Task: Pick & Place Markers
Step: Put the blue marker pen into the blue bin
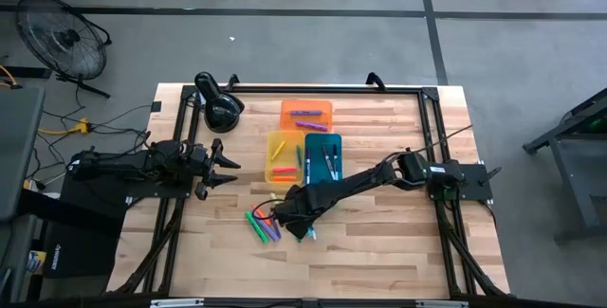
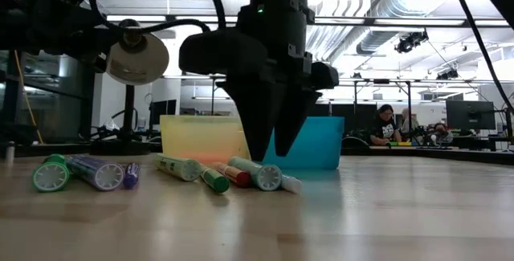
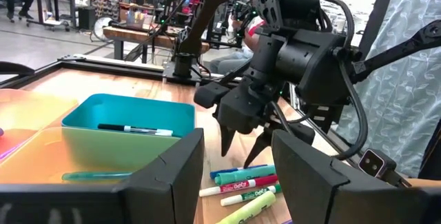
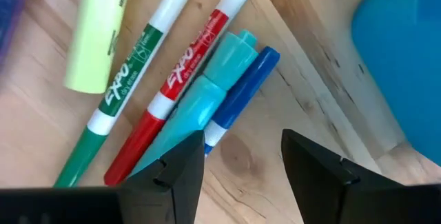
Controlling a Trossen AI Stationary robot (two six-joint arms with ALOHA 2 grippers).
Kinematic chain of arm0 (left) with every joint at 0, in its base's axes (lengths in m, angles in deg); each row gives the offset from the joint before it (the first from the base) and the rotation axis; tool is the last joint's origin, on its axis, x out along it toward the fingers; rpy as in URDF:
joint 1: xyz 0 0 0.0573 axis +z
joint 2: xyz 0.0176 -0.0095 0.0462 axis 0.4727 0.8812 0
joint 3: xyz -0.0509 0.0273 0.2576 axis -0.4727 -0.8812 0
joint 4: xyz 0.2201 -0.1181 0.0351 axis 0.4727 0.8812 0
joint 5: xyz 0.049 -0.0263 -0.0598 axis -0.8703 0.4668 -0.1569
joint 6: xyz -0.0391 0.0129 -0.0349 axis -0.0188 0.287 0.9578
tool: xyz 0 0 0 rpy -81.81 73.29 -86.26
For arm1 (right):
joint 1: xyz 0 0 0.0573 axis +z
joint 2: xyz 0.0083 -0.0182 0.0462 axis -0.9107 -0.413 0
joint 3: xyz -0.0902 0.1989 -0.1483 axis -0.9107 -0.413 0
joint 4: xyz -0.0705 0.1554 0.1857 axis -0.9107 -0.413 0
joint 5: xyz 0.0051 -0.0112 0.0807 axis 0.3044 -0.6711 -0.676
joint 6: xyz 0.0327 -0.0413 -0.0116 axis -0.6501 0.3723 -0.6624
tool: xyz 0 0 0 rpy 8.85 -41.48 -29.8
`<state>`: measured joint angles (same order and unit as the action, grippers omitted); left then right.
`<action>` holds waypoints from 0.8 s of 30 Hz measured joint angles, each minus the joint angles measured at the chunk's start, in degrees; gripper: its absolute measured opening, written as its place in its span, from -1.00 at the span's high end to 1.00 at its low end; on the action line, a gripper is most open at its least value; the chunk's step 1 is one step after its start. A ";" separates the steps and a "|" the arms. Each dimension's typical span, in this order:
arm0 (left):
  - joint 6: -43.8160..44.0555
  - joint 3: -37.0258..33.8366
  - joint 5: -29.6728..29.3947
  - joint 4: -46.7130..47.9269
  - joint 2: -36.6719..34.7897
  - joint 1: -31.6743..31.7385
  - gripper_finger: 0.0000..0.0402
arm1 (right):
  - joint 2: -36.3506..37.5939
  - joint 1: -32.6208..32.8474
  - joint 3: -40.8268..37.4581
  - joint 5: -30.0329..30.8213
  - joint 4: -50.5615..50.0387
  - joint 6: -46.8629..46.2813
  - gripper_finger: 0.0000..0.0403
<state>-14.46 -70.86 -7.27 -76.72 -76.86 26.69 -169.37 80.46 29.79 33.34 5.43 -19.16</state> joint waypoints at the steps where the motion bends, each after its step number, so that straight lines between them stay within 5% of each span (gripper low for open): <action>1: -0.02 0.00 0.00 0.01 -0.02 0.00 0.16 | -0.11 0.00 0.00 -0.07 0.04 -0.02 0.10; 24: 0.00 0.00 0.00 0.00 0.00 0.00 0.16 | -1.73 2.51 0.00 -4.91 -1.76 -3.50 0.10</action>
<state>-14.46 -70.86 -7.27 -76.71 -76.86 26.69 -171.10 82.96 29.79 28.43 3.67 -22.66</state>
